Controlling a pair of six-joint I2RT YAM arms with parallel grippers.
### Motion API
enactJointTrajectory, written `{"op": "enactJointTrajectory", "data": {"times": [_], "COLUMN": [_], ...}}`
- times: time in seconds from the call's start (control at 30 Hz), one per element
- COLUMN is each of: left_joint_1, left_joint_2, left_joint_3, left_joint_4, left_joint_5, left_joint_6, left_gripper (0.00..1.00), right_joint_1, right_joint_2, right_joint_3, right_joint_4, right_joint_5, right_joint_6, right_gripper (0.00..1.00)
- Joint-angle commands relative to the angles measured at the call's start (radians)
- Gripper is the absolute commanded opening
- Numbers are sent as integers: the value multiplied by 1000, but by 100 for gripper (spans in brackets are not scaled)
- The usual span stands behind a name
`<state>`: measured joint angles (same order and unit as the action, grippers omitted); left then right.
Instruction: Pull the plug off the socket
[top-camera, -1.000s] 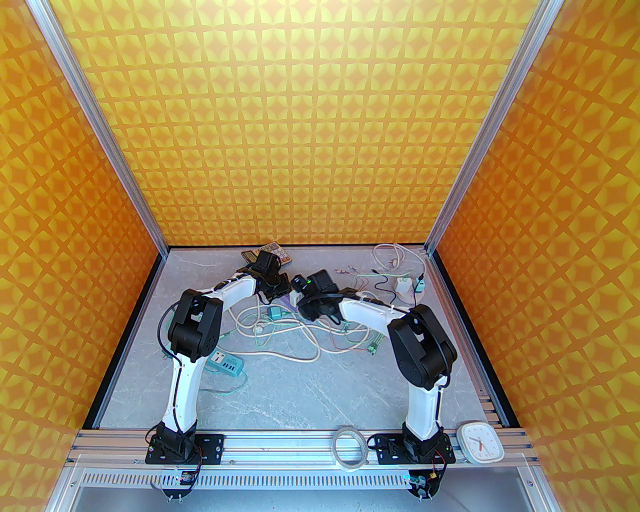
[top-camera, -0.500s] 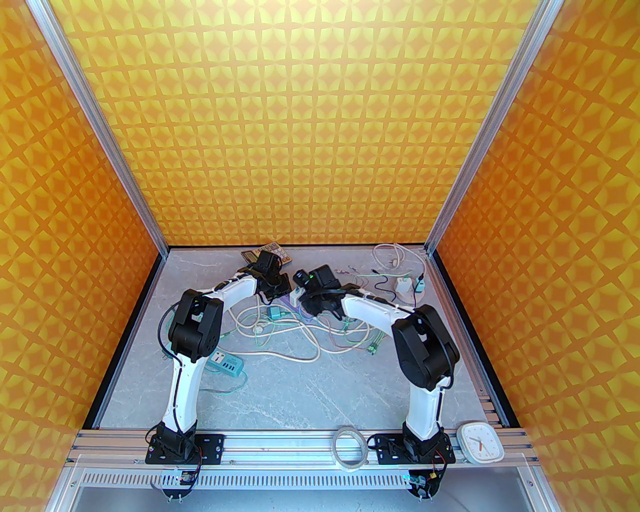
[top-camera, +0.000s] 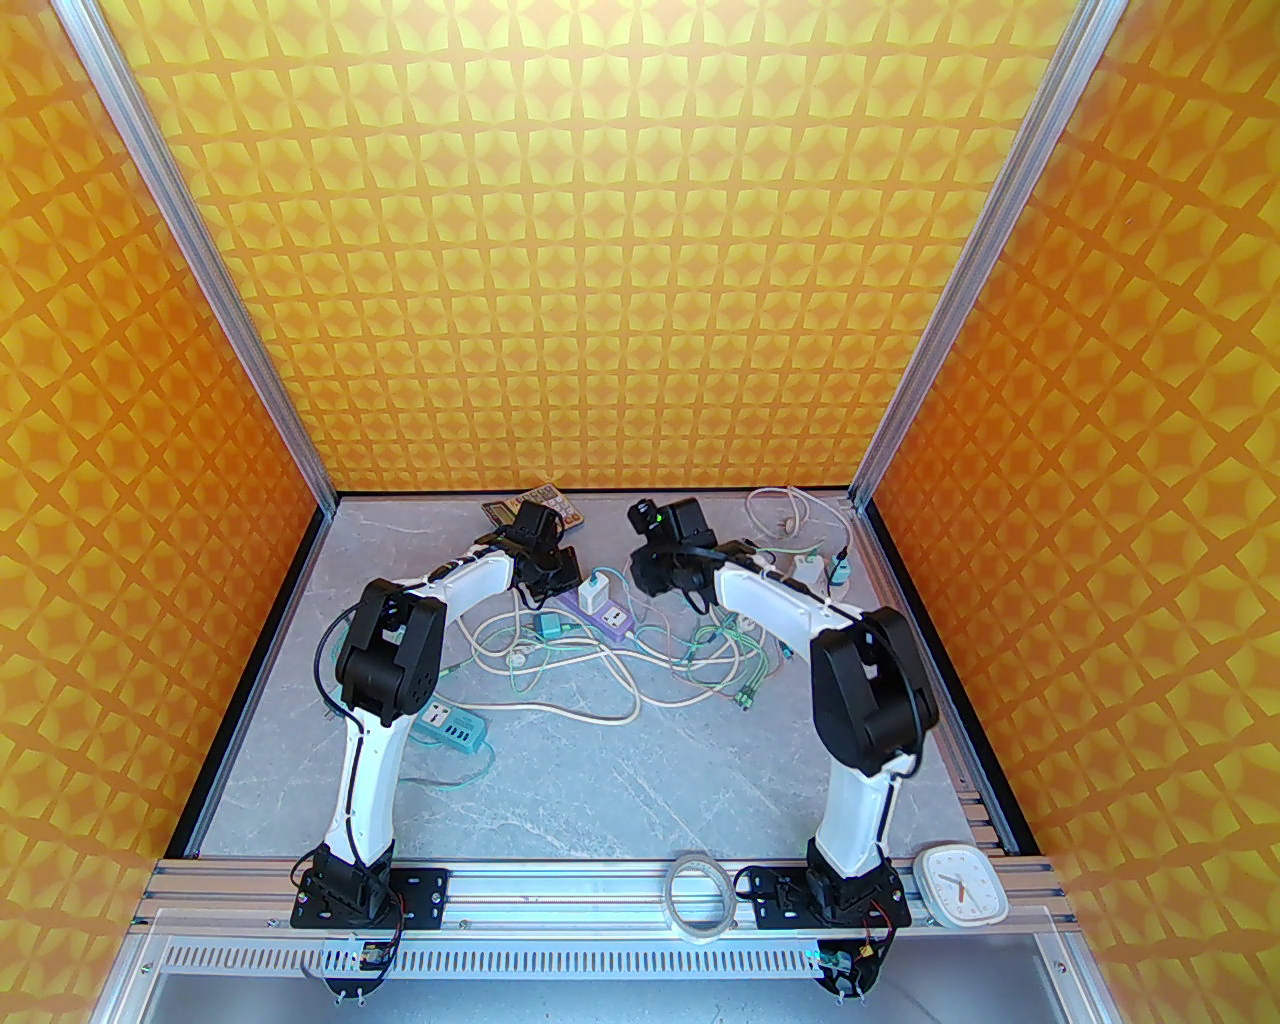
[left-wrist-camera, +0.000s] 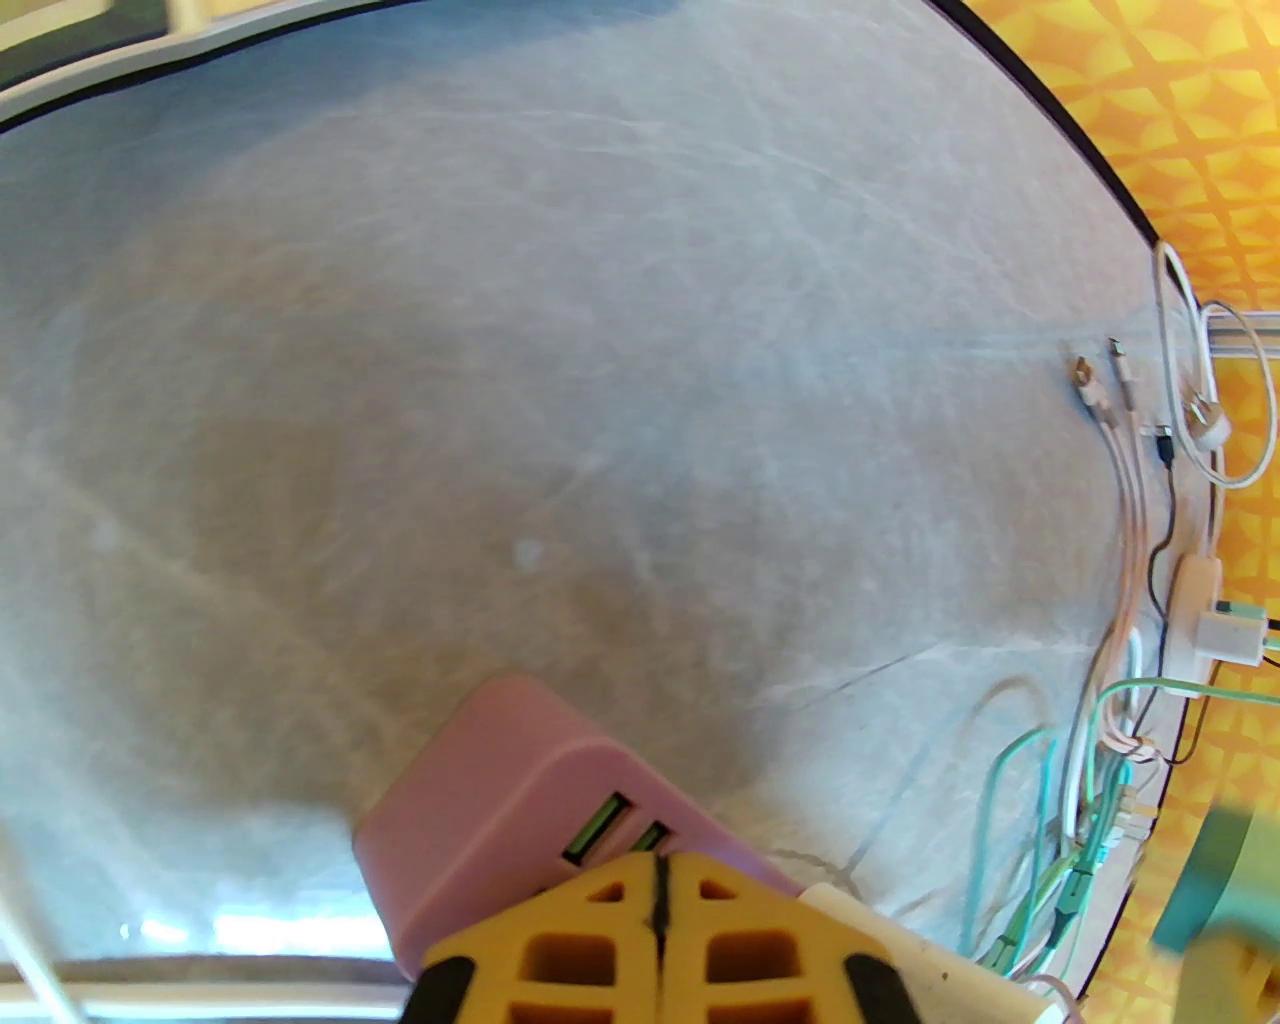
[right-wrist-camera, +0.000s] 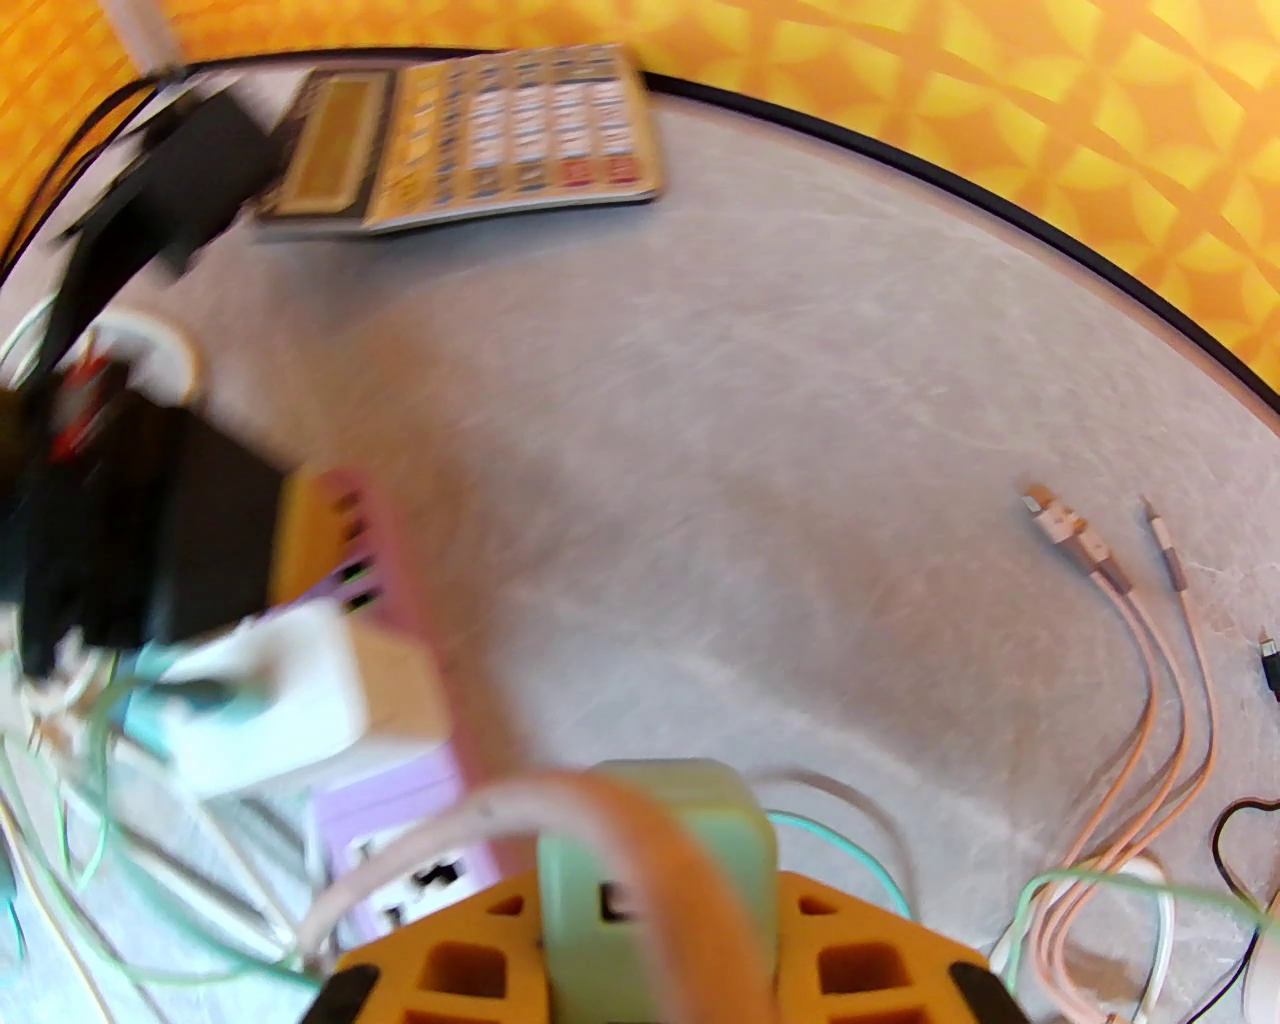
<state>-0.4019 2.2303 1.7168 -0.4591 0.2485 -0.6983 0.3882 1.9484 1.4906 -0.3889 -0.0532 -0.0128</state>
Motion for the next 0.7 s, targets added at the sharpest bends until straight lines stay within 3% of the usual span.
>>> {"op": "enactJointTrajectory", "data": {"times": [0.0, 0.17, 0.27, 0.33, 0.5, 0.67], "left_joint_1": [20, 24, 25, 25, 25, 25], "left_joint_2": [-58, -165, -224, -261, -373, -457], "left_joint_3": [-32, -70, -87, -98, -175, -253], "left_joint_4": [-105, -43, -19, -10, 32, 12], "left_joint_5": [-74, -72, -73, -76, -80, -81], "left_joint_6": [15, 1, 0, 2, 15, 43], "left_gripper": [1, 22, 27, 37, 44, 45], "right_joint_1": [-18, -32, -45, -54, -85, -99], "right_joint_2": [67, 173, 239, 282, 368, 418], "right_joint_3": [91, 220, 299, 353, 456, 504], "right_joint_4": [-56, -120, -147, -167, -193, -204], "right_joint_5": [-40, -66, -107, -128, -209, -256], "right_joint_6": [65, 90, 113, 138, 181, 193], "right_gripper": [0, 0, 3, 5, 10, 14]}}
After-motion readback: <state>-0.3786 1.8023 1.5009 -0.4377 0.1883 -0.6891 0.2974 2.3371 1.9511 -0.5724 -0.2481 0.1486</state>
